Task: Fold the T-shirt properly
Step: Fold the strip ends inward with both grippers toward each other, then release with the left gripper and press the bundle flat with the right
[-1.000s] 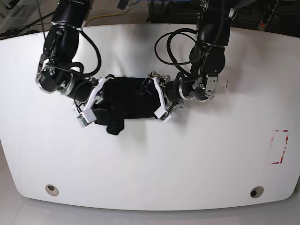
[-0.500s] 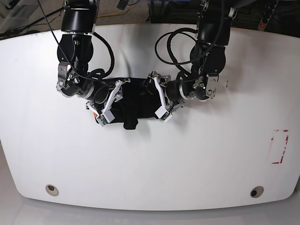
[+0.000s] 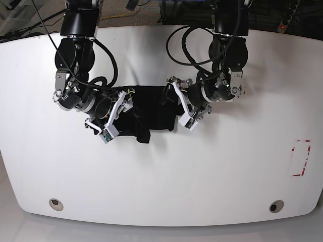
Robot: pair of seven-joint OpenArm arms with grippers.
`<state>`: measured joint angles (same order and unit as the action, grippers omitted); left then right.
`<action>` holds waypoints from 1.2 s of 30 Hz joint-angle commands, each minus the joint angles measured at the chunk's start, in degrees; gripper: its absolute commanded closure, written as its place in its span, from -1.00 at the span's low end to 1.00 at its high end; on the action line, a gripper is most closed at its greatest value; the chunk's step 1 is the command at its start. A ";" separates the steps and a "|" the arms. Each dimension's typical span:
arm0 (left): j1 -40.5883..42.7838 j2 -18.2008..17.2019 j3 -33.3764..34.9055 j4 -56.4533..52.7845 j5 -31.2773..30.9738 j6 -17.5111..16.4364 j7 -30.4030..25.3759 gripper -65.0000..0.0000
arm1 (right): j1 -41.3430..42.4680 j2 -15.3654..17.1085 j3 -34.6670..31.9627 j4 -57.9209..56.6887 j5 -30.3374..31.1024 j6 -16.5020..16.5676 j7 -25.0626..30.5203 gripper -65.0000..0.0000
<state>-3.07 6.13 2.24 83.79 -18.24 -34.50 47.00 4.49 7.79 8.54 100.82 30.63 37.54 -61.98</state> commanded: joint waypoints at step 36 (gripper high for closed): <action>15.69 -23.05 -3.52 24.83 -0.79 -0.09 -1.25 -0.25 | 12.52 0.34 -12.54 -27.80 2.47 -0.31 19.12 -0.48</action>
<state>13.06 -16.56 -2.37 107.33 -18.04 -34.52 47.07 13.91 7.99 -4.21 75.64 32.18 37.28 -45.12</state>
